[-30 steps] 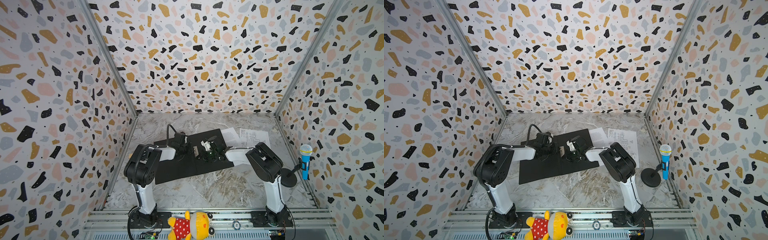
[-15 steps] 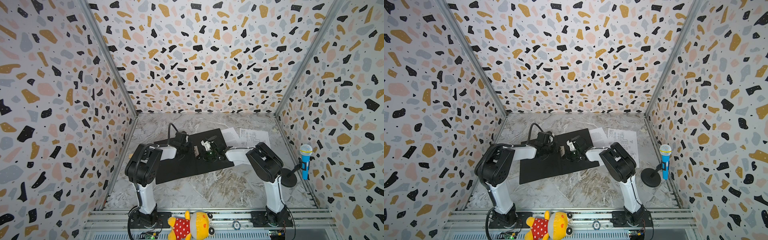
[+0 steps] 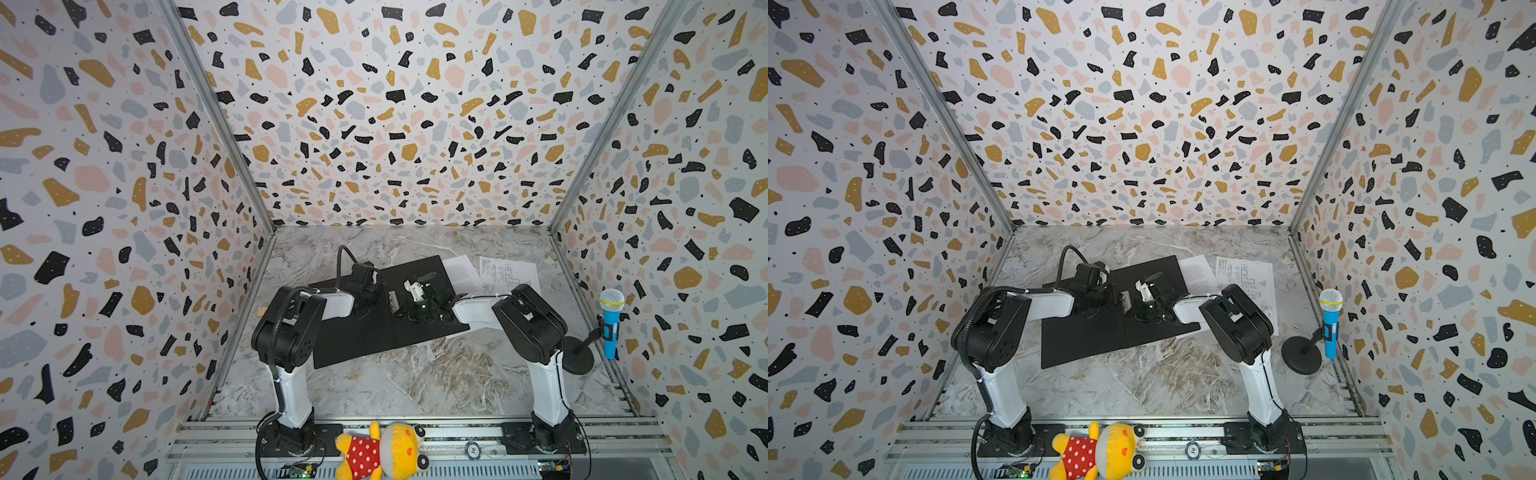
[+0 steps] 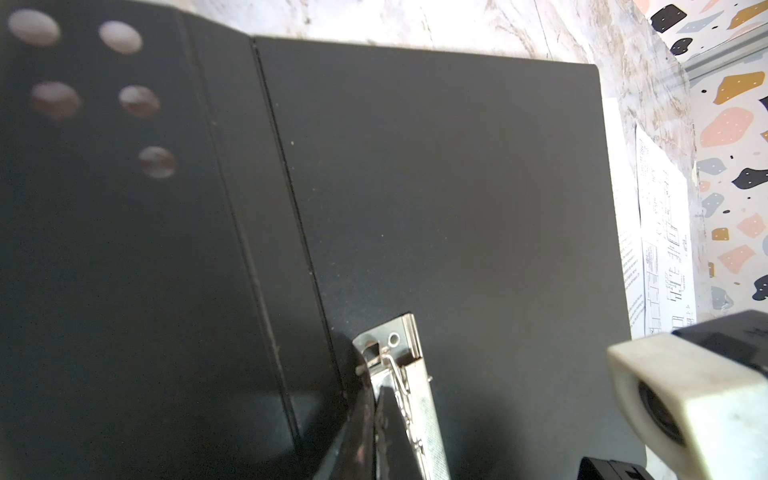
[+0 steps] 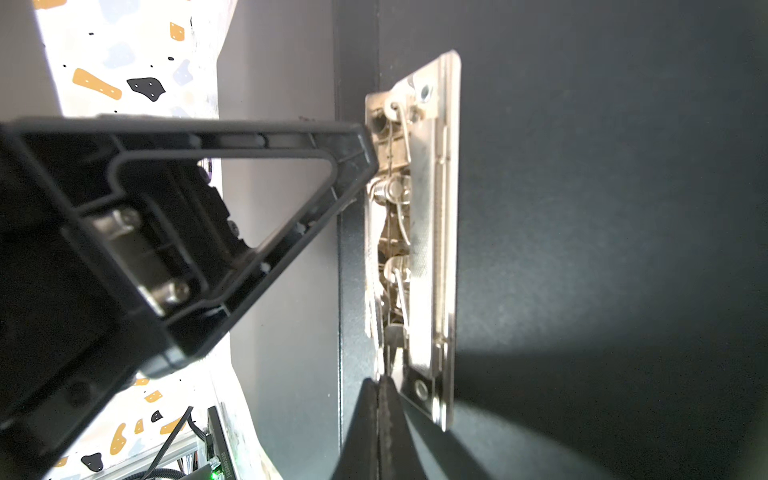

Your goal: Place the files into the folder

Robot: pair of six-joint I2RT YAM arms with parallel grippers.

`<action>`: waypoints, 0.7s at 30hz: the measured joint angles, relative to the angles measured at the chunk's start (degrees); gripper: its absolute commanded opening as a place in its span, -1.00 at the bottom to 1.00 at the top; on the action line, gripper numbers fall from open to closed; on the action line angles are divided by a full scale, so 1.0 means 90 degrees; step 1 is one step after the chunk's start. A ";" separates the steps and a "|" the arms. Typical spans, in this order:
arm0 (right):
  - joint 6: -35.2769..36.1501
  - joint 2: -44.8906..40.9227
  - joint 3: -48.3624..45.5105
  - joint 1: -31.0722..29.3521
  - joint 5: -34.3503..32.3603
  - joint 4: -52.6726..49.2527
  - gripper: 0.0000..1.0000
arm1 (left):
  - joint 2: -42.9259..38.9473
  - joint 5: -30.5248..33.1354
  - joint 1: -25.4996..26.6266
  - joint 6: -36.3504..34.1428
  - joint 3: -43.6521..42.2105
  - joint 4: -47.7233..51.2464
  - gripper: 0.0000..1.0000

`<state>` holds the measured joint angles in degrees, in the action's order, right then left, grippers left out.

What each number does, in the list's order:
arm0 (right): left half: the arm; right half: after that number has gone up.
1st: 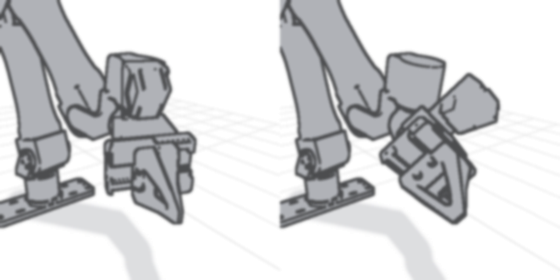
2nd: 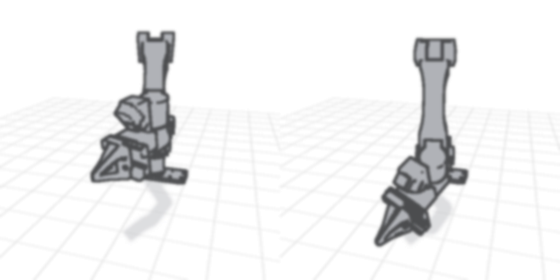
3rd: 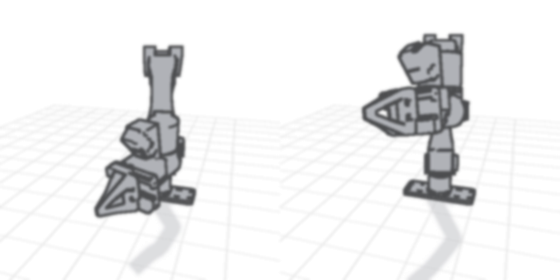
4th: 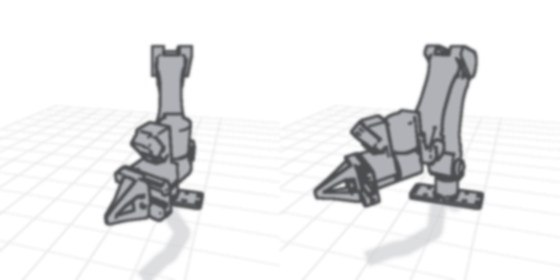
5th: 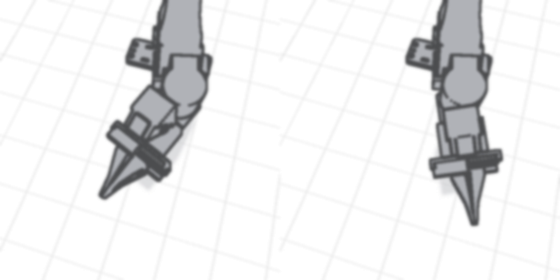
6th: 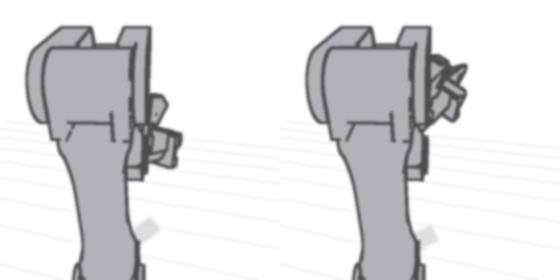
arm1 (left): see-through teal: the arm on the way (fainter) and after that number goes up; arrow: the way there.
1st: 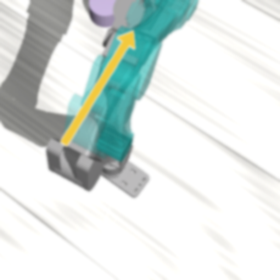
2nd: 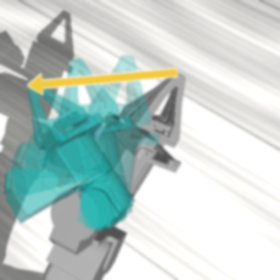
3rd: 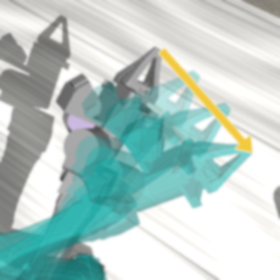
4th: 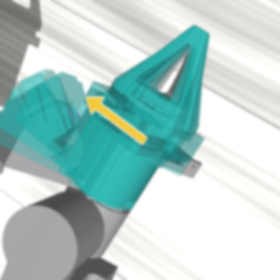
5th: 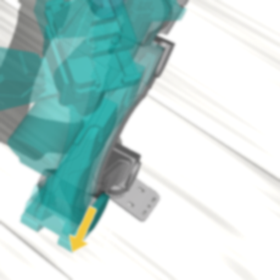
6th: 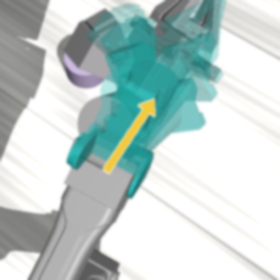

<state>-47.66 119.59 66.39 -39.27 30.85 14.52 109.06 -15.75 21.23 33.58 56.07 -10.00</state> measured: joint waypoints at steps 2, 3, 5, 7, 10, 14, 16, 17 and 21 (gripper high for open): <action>-0.0005 0.0000 -0.0053 0.0015 0.0012 0.0087 -1.00 | 0.0000 0.0000 0.0000 0.0000 0.0000 0.0000 -0.90; -0.0022 0.0000 -0.0092 0.0029 0.0032 0.0155 -1.00 | 0.0002 0.0000 0.0000 0.0000 0.0000 -0.0007 -0.90; -0.0056 -0.0007 -0.0197 0.0075 0.0066 0.0313 -1.00 | 0.0017 -0.0002 0.0010 0.0000 0.0002 -0.0044 -0.90; -0.0100 -0.0022 -0.0274 0.0136 0.0112 0.0418 -1.00 | 0.0036 -0.0002 0.0029 0.0000 0.0005 -0.0085 -0.90; -0.0158 -0.0078 -0.0364 0.0189 0.0124 0.0512 -1.00 | 0.0058 -0.0002 0.0036 0.0000 0.0017 -0.0124 -0.90; -0.0308 -0.0141 -0.0478 0.0233 0.0158 0.0663 -1.00 | 0.0075 0.0000 0.0039 0.0000 0.0024 -0.0170 -0.90; -0.0369 -0.0153 -0.0491 0.0238 0.0192 0.0731 -1.00 | 0.0075 0.0000 0.0041 0.0000 0.0024 -0.0172 -0.90; -0.0389 -0.0165 -0.0491 0.0238 0.0197 0.0760 -1.00 | 0.0075 0.0000 0.0041 0.0000 0.0024 -0.0172 -0.90; -0.0432 -0.0248 -0.0481 0.0236 0.0197 0.0746 -1.00 | 0.0075 0.0000 0.0041 0.0000 0.0024 -0.0175 -0.90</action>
<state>-51.55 117.36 62.06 -37.15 32.62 21.23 109.73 -15.75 21.61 33.58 56.29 -11.57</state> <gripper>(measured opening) 0.051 0.053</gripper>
